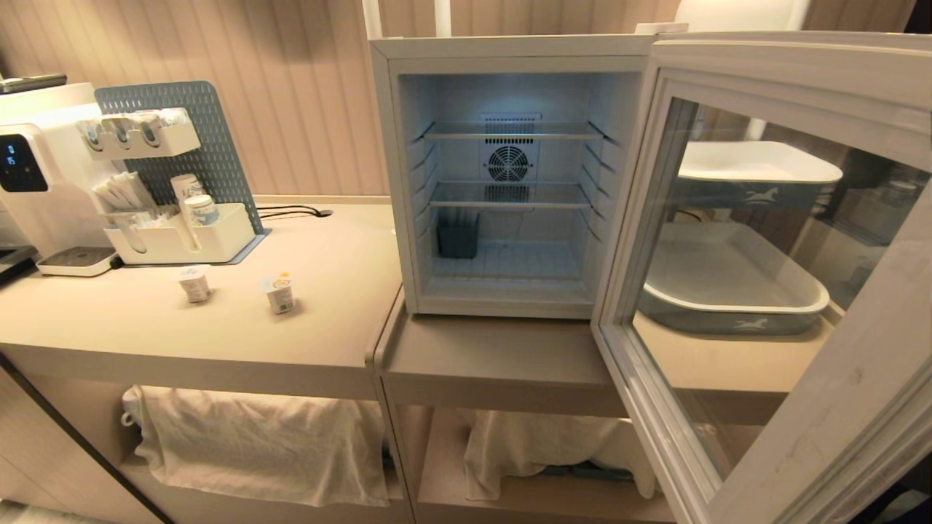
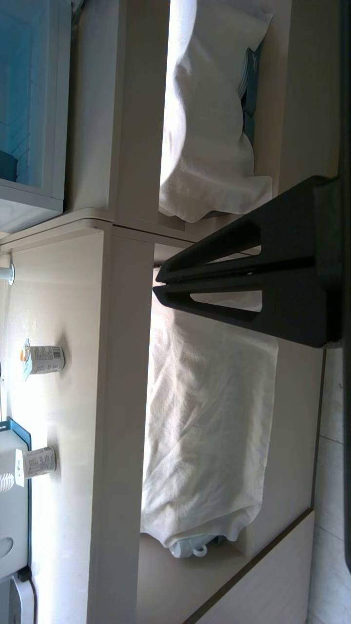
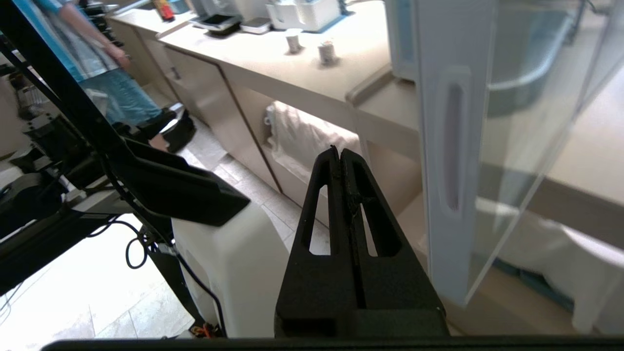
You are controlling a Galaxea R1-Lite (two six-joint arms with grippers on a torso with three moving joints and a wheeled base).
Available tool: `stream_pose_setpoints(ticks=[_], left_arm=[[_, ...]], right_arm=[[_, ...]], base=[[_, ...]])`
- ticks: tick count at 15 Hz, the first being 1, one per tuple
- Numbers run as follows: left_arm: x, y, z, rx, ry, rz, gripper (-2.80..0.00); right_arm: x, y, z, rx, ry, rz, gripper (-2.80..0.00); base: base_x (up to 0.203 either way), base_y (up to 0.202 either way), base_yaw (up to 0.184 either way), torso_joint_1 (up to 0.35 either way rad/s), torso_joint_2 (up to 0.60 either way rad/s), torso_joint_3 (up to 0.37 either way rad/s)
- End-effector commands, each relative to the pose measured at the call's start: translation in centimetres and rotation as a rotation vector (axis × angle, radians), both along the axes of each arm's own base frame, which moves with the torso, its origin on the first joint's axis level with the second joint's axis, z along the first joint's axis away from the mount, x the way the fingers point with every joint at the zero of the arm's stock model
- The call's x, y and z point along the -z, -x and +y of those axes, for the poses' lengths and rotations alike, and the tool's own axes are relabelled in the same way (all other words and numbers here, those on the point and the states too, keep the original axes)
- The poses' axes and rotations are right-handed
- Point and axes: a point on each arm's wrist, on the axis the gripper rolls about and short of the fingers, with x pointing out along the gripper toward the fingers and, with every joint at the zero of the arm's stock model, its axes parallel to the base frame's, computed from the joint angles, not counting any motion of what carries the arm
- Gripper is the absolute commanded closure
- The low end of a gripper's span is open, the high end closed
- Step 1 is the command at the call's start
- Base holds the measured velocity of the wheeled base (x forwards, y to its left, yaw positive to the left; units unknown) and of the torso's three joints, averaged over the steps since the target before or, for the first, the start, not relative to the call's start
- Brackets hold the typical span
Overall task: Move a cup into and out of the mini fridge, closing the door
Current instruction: Close the freezer door
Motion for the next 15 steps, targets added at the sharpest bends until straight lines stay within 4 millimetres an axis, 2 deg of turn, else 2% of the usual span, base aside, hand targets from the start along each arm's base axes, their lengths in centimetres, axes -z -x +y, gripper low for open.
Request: stream_pose_setpoints(ticks=[1,4,9,10,12,13,15], left_arm=[[0.0,0.0,0.0,0.001,0.000,-0.001,0.00],[0.0,0.0,0.0,0.001,0.000,-0.003,0.00],[0.0,0.0,0.0,0.001,0.001,-0.001,0.00],[0.0,0.0,0.0,0.001,0.002,-0.001,0.00],[0.0,0.0,0.0,0.001,0.000,-0.001,0.00],[0.0,0.0,0.0,0.001,0.000,0.000,0.00],[0.0,0.0,0.0,0.001,0.001,-0.001,0.00]], right_arm=[[-0.2,0.1,-0.2,0.060,-0.026,0.003,0.00],[-0.5,-4.0,0.0,0.079,-0.048,0.038,0.00],[-2.5,-10.3,1.6,0.198,-0.132,0.089,0.00],[-3.0,-10.8,1.4,0.259,-0.179,0.086,0.00],[-3.4,-10.0,0.9,0.319,-0.224,0.045,0.00],[-3.3,-10.5,0.9,0.327,-0.220,0.056,0.00],[-2.9,-12.9,1.0,0.347,-0.194,0.103,0.00]], base=[[0.000,0.000,0.000,0.000,0.00,0.000],[0.000,0.000,0.000,0.000,0.00,0.000],[0.000,0.000,0.000,0.000,0.00,0.000],[0.000,0.000,0.000,0.000,0.00,0.000],[0.000,0.000,0.000,0.000,0.00,0.000],[0.000,0.000,0.000,0.000,0.00,0.000],[0.000,0.000,0.000,0.000,0.00,0.000]])
